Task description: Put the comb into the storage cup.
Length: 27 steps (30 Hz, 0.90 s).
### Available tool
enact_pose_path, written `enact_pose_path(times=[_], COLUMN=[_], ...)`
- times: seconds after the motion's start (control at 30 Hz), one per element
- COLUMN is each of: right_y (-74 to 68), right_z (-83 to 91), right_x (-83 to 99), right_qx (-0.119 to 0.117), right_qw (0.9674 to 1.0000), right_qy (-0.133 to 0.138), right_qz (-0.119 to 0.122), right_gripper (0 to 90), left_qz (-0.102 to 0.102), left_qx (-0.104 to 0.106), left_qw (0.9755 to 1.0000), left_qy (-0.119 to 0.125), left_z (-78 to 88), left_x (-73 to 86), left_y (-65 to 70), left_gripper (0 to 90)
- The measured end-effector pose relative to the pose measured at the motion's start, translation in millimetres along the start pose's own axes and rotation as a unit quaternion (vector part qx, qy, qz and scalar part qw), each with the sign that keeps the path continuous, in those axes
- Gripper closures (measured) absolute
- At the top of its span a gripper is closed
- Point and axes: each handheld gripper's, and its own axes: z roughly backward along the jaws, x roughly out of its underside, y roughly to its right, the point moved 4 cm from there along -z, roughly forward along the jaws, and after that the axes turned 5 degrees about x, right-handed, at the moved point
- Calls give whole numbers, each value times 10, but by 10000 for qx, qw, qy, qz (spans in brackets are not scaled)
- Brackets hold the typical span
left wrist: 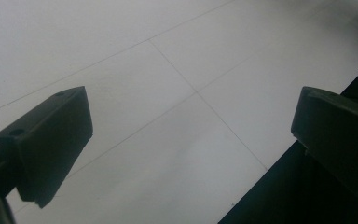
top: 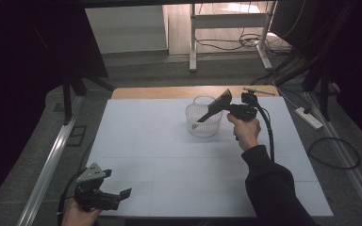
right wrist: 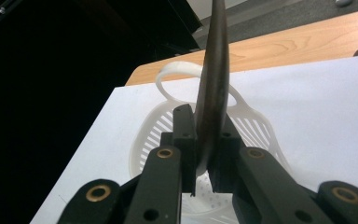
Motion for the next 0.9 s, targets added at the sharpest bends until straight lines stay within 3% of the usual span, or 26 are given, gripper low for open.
enact_pose_path(times=[0.37, 0.6, 0.9], right_y=[82, 168, 256], right_z=[-44, -54, -60], right_x=[50, 79, 101], right_qx=[3, 23, 191], right_qw=[9999, 9992, 9986], right_qy=[-66, -117, -166], right_qz=[-156, -378, -458], right_gripper=[831, 826, 800], left_qz=[10, 22, 21], left_qx=[6, 4, 4], left_qw=[10000, 10000, 10000], left_qy=[-14, -22, -22], left_z=[0, -1, 0], left_x=[2, 1, 2], left_y=[-5, -7, -8], left_gripper=[0, 0, 0])
